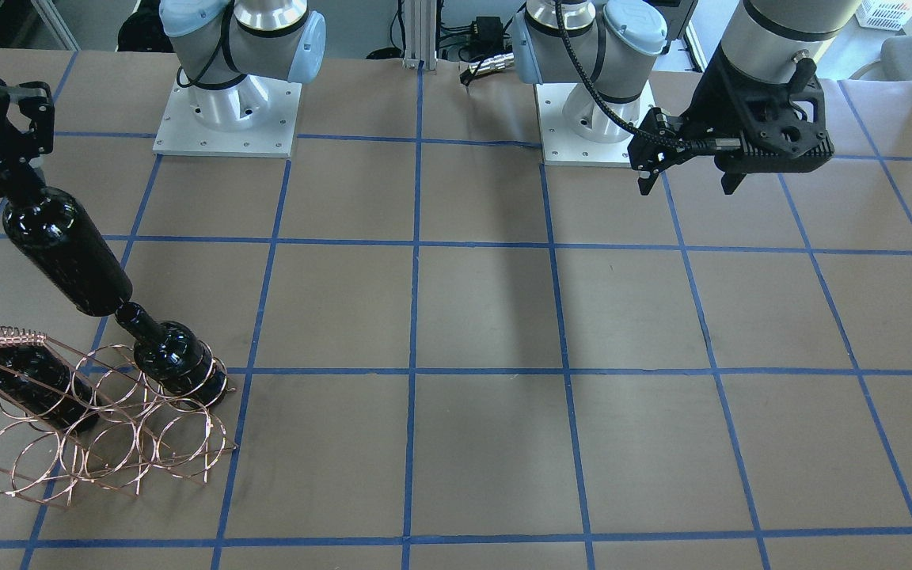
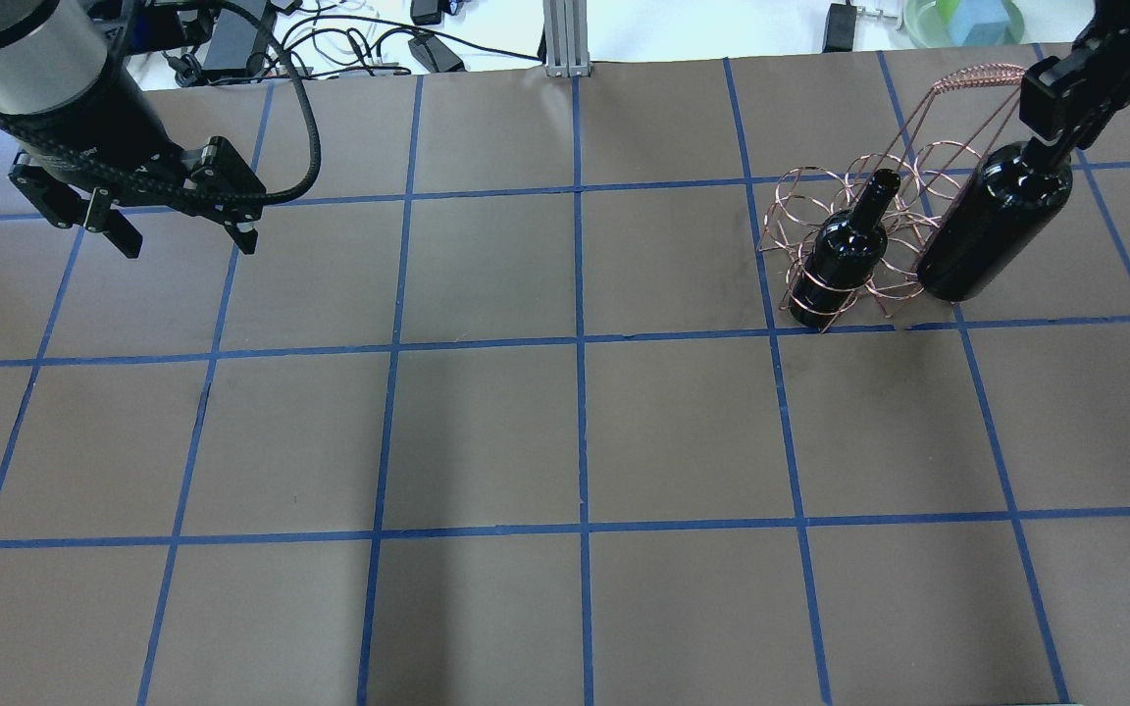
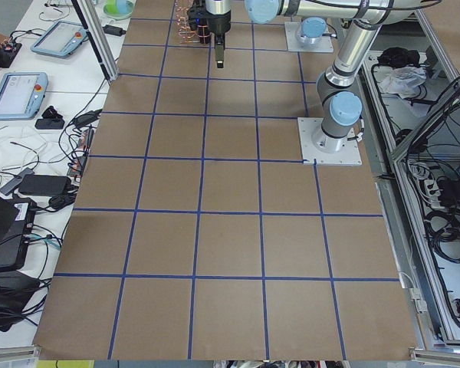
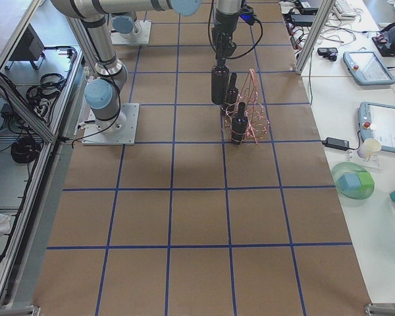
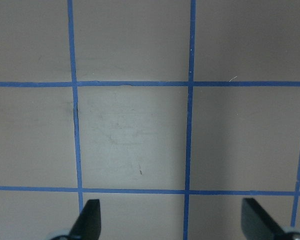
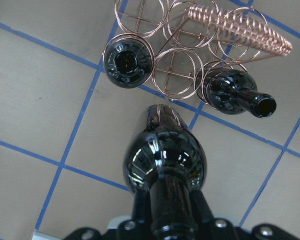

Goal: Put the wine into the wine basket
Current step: 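Lower the bottle into an empty ring of the rack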

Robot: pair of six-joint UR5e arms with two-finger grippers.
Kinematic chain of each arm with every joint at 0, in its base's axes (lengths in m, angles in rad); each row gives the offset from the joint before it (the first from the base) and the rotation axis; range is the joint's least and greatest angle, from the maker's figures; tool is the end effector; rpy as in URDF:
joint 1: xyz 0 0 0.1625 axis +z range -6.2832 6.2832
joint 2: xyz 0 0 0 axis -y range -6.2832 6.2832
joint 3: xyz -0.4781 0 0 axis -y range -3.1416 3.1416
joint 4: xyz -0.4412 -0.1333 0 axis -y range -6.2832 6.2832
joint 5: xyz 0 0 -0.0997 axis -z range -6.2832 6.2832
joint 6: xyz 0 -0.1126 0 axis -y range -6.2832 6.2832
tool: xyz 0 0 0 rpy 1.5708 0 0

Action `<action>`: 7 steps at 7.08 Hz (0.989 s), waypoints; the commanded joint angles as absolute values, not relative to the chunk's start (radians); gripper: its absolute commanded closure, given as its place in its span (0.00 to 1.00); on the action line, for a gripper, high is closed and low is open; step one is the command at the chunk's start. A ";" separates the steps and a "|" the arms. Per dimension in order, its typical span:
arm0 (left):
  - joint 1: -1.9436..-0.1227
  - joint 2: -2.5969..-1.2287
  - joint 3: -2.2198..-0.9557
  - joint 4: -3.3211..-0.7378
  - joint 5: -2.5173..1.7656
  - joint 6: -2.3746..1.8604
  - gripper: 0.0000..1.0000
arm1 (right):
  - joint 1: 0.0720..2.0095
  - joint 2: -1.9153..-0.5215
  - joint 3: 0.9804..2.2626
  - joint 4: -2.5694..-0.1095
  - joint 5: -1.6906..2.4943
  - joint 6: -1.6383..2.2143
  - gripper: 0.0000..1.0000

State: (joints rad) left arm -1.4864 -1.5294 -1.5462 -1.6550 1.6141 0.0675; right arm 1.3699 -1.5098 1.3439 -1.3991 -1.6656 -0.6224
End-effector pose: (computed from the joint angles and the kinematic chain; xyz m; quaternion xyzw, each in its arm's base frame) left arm -0.0843 -0.5271 0.5550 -0.0082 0.9997 0.0107 0.0209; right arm 0.0078 -0.5765 0.5999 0.2091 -0.9767 -0.0216 0.0423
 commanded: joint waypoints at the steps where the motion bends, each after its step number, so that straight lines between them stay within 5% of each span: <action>1: -1.486 -1.529 -1.546 -1.654 1.614 0.067 0.00 | 1.368 -1.468 1.338 -1.468 -1.655 -0.653 1.00; 7: -1.486 -1.528 -1.546 -1.657 1.615 0.071 0.00 | 1.370 -1.387 1.339 -1.563 -1.652 -0.657 1.00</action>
